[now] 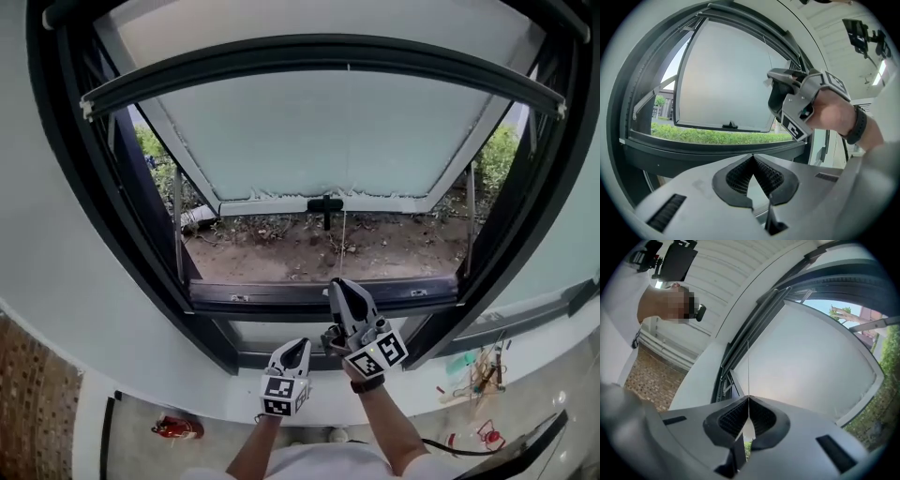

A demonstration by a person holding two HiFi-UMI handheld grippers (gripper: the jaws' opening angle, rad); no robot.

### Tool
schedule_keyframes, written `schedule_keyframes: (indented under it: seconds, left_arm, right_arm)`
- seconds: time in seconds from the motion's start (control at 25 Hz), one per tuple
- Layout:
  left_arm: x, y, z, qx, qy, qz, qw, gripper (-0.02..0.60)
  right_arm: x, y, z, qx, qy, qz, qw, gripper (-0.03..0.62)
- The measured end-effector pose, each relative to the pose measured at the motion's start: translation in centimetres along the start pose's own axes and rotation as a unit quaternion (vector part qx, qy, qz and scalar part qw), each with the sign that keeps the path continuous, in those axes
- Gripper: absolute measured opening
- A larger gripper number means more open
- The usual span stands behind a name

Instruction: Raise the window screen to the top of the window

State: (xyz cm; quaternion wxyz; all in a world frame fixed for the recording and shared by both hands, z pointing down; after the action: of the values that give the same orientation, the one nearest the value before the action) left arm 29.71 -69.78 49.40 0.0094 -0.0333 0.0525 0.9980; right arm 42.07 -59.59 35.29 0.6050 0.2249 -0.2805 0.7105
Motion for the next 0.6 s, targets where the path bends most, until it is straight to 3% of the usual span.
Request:
schedule_keyframes:
  seconds: [0.2,0.6]
  left_arm:
    - [-0.3,-0.1,-0.4,-0.005,-0.004,0.006,1.0000,0.002]
    - [-0.1,0.2,-0.7,-0.011,-0.002,0.002,0.9999,0.002]
  right_arm:
    - [-2.9,0.3,-2.4,0.029,-0.015,-0.032,0.999,0.000]
    - [-7.3,-0.3,-6.8,0.080,-0.037,-0.025,0.996,0.000]
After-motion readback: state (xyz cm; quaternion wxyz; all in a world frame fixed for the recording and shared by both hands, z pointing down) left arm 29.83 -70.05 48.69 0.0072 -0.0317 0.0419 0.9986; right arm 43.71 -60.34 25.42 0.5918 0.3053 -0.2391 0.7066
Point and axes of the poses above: the fingertips, and each gripper's own axes: x backward along the fingers, y to its left, z out of its underside, the point moved 9 cm from there along x, backward along the fingers, and after that the axes turned 4 degrees about -y, right-handed, at the moved point
